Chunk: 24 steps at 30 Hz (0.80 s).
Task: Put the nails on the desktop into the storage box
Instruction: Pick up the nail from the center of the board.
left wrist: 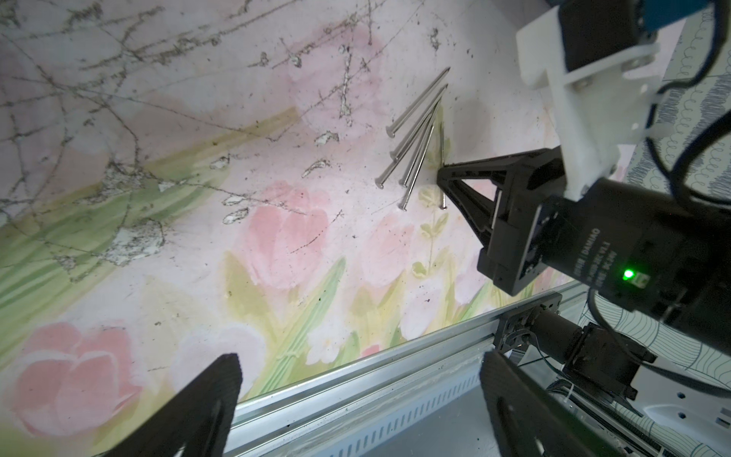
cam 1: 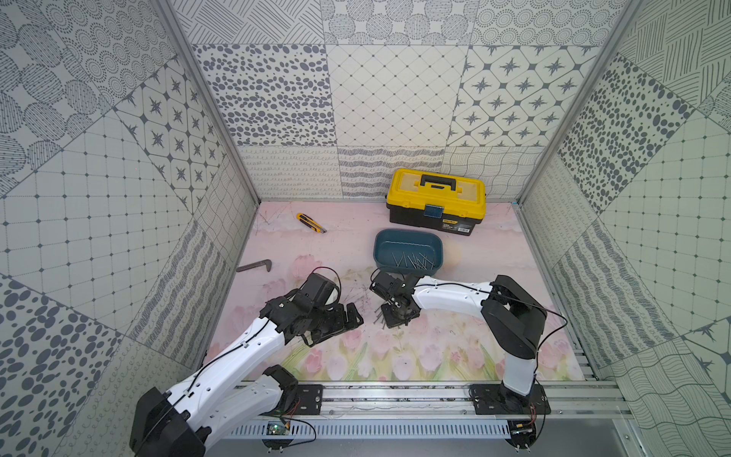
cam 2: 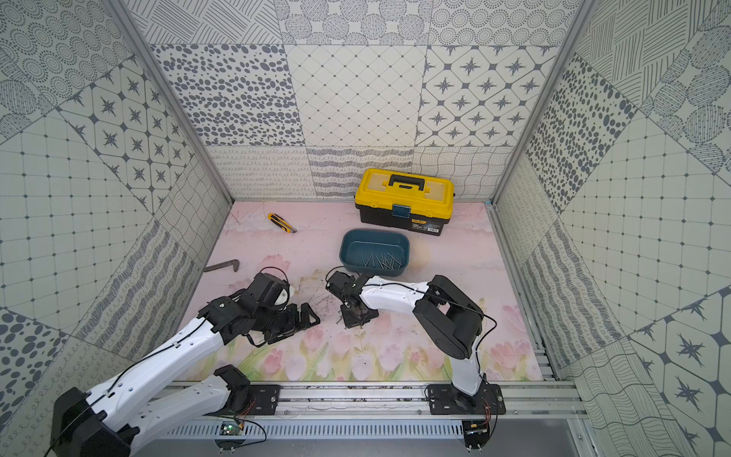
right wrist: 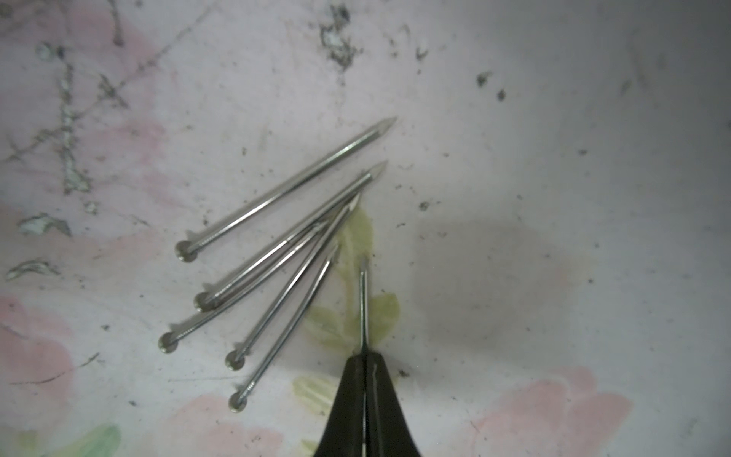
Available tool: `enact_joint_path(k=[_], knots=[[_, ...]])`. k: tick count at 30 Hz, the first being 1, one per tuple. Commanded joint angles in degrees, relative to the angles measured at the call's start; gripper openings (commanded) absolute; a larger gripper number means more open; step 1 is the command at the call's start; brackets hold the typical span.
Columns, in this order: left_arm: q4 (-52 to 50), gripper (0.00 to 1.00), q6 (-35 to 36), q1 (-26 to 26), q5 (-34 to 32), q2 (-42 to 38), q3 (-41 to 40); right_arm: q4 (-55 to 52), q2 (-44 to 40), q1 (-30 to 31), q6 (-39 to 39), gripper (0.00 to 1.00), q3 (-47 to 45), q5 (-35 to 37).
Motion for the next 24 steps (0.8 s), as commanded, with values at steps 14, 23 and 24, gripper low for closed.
enact_joint_path(k=[14, 23, 24], knots=[[24.58, 1.0, -7.21, 0.6, 10.75, 7.56, 4.13, 7.27, -29.88, -14.19, -3.24, 0.0, -12.84, -20.65], [43.89, 0.99, -13.81, 0.55, 21.05, 13.54, 10.6, 8.24, -41.51, -28.45, -1.91, 0.0, -11.8, -42.17], [44.37, 1.0, -14.05, 0.49, 21.89, 14.36, 11.47, 8.25, -41.92, -29.45, -1.71, 0.0, -11.19, -43.27]])
